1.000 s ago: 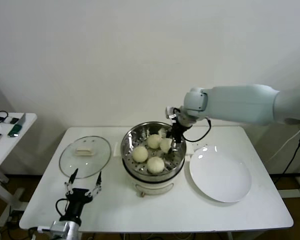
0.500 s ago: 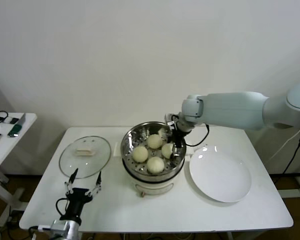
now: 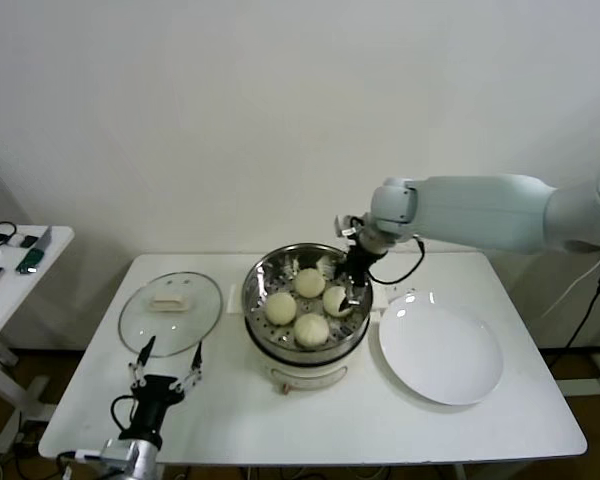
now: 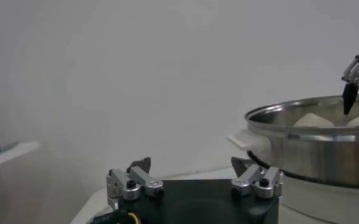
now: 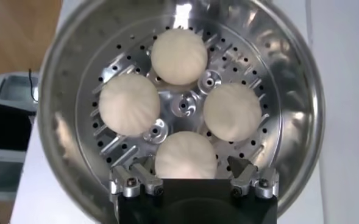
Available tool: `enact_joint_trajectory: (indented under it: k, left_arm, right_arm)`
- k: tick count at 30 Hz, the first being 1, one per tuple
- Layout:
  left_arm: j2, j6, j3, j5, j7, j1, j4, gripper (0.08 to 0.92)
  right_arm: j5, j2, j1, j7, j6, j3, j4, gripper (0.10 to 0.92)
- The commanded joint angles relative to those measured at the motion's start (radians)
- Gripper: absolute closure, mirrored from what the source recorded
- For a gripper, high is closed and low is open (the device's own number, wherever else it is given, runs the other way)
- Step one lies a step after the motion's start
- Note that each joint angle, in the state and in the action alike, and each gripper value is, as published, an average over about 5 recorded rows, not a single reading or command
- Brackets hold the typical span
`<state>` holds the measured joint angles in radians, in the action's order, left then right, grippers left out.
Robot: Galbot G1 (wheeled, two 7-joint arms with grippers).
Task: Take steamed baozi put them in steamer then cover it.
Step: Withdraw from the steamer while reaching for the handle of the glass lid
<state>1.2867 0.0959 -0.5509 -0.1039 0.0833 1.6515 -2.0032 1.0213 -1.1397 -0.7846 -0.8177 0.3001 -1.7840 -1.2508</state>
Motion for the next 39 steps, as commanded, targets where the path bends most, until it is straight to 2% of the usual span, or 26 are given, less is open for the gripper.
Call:
enact_joint_trajectory:
  k: [1,3,6,11,15,25,29,34,39]
  left_arm:
    - [0.001,-0.003,0.004,0.01,0.0,0.0,-0.01,0.177]
    - [0.004,-0.003,0.004,0.018,0.002,-0.001,-0.013,0.177]
    - [0.008,-0.005,-0.001,0.031,0.004,-0.005,-0.017,0.177]
    - [0.008,-0.025,-0.01,0.086,0.006,-0.016,-0.025,0.177]
    - [0.007,-0.044,-0.011,0.116,0.005,-0.027,-0.036,0.177]
    - [0.007,-0.114,-0.006,0.288,0.012,-0.033,-0.087,0.177]
    - [0.006,-0.179,-0.006,0.385,0.048,-0.041,-0.111,0.177]
    - [0.006,-0.3,-0.015,0.553,0.118,-0.048,-0.131,0.177]
    - [-0.03,-0.351,-0.035,0.741,0.085,-0.041,-0.138,0.177]
  right_arm:
    - [0.006,0.154,-0.058,-0.011,-0.031,0.046,-0.088,0.203]
    - [0.006,0.199,-0.063,0.01,-0.043,0.079,-0.113,0.203]
    - [-0.002,0.278,-0.043,0.119,-0.1,0.138,-0.163,0.203]
    - [-0.067,0.45,0.173,0.523,-0.299,0.325,-0.263,0.203]
    - [-0.175,0.561,0.465,0.684,-0.376,0.626,-0.297,0.203]
    - [-0.305,0.653,1.107,0.76,-0.39,1.365,-0.331,0.203]
    - [-0.341,0.648,1.312,0.782,-0.385,1.571,-0.366,0.203]
    - [-0.41,0.552,1.622,0.826,-0.304,1.91,-0.44,0.203]
    - [-0.488,0.414,1.862,0.813,-0.244,2.167,-0.499,0.203]
